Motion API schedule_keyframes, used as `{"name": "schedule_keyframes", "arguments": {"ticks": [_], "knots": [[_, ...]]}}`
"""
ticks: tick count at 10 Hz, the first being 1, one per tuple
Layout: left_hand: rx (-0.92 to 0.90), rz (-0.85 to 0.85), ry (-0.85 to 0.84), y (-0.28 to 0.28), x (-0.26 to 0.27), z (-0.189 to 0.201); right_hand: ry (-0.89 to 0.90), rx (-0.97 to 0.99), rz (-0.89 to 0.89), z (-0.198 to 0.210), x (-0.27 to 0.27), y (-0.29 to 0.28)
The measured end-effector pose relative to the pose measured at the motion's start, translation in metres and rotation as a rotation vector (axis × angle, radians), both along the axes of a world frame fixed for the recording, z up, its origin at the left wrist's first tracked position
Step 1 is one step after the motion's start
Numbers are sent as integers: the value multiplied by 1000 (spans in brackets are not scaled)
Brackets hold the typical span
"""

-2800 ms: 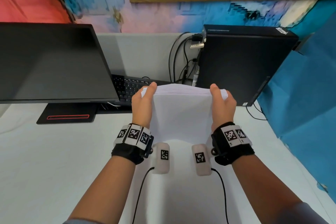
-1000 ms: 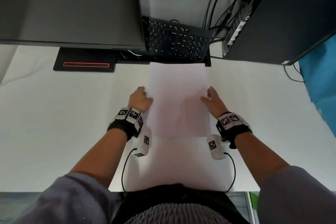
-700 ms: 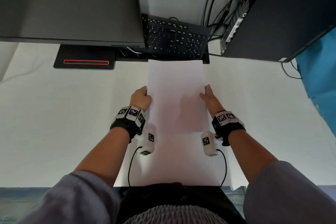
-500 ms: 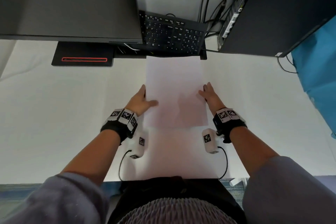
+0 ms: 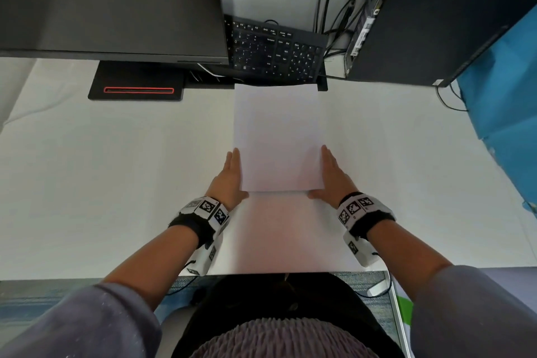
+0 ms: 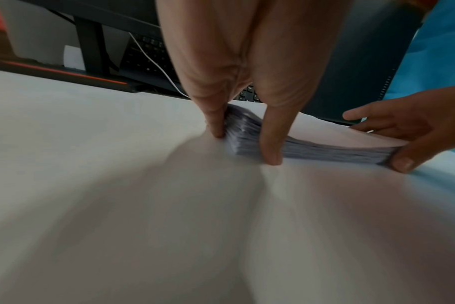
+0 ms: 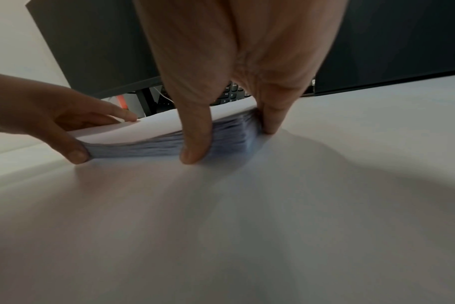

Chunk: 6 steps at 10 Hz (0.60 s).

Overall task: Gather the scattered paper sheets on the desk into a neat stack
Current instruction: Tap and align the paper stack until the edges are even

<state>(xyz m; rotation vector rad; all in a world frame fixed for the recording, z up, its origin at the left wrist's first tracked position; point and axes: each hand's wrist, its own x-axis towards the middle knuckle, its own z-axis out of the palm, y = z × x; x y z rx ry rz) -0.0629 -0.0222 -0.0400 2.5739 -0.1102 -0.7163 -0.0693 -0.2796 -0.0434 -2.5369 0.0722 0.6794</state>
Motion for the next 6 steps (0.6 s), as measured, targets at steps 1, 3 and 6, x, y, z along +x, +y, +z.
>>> {"name": "schedule_keyframes", "arguments": {"ticks": [1, 3, 6], "knots": [[1, 1, -5, 0, 1, 0, -7, -7, -13, 0, 0, 1], [-26, -17, 18, 2, 2, 10, 22, -11, 49, 3, 3, -3], [-69, 22, 131, 16, 9, 54, 105, -176, 152, 10, -9, -34]]}}
